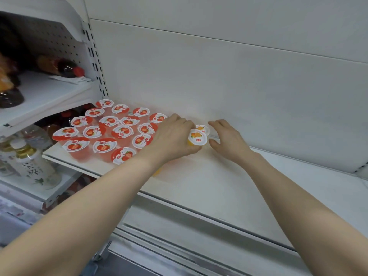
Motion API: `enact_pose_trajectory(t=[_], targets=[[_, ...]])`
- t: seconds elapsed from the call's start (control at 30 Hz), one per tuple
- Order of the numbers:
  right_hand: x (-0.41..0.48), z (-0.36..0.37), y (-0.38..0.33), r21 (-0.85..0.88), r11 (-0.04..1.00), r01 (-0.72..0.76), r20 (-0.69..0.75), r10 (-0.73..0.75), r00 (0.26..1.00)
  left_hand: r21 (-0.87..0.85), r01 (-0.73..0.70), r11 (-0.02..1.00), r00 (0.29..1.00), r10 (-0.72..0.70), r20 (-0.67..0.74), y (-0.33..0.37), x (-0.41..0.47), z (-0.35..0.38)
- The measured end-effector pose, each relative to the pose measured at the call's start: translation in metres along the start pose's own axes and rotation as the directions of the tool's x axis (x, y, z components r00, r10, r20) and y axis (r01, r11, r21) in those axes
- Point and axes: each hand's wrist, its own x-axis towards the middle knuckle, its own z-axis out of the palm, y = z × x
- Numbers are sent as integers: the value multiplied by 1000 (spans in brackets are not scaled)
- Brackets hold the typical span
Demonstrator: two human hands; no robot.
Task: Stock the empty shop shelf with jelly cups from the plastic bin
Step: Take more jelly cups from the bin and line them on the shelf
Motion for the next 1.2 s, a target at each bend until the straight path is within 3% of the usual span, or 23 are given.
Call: enact_pose_trajectory(t=[0.3, 0.7, 0.97, 1.2], targets=[[-1, 0, 5, -41, 999, 13, -4, -13, 1000, -31, 85, 996, 991, -81, 107, -1, -6, 15], [-6, -11, -8, -102, 994, 28, -27, -31, 999, 34, 42, 999, 992, -46, 120, -5, -13, 13], [-19, -29, -49, -229, 971, 74, -55, -89, 994, 37, -16, 999, 999, 14, 37, -27, -35, -26], [-38, -28, -133, -272, 954, 122, -82, -149, 985, 61, -31, 998, 998, 35, -61, -79, -92, -77]])
